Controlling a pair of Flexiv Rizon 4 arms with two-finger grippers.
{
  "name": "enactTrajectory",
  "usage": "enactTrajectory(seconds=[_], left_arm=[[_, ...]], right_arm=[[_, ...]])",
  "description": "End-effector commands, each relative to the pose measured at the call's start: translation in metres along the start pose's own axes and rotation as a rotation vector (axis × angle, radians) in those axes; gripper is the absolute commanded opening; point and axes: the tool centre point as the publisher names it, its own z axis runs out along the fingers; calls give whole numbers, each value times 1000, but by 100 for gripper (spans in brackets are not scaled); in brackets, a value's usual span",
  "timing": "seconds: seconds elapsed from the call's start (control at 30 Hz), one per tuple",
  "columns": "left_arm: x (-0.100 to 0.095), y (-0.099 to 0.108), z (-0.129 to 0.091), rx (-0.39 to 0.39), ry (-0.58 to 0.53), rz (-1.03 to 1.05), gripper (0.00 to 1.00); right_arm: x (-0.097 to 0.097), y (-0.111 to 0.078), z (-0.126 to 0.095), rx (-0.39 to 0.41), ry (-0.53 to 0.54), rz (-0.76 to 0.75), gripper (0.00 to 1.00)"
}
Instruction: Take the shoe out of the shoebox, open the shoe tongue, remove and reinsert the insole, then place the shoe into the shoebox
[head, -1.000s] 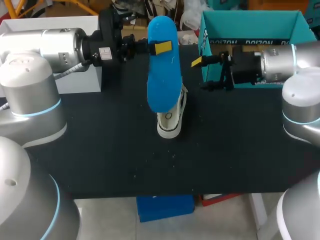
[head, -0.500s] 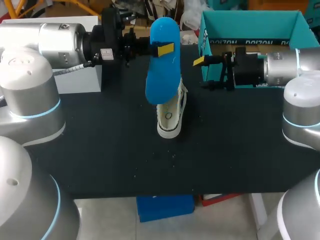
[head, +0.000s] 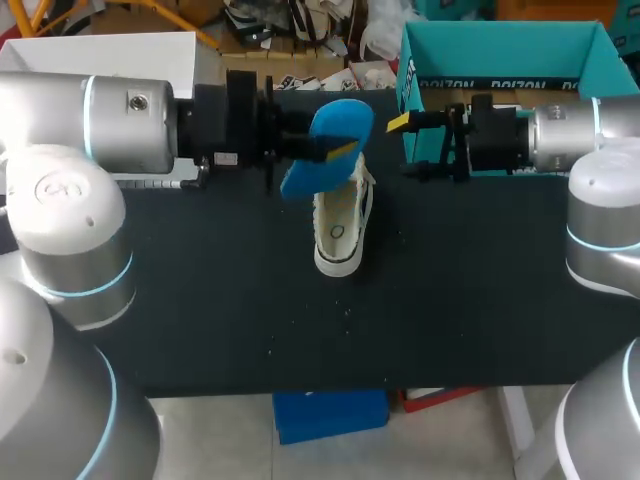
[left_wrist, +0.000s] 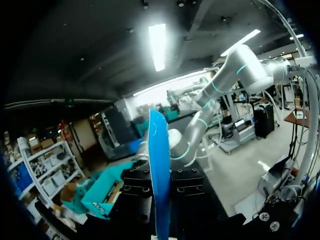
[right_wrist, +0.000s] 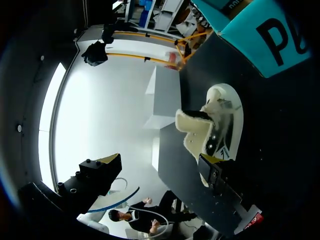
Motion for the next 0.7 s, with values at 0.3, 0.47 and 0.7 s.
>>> enactTrajectory(seconds=[0.3,0.47,0.7], left_arm=[[6,-4,1,-125,-126,284,0],[53,1,2,-48,-141,481,0],[96,25,-7,46,-140,641,0]], right_arm=[[0,0,2,-3,0,0,100],[0,0,2,-3,0,0,100],[0,0,2,-3,0,0,100]])
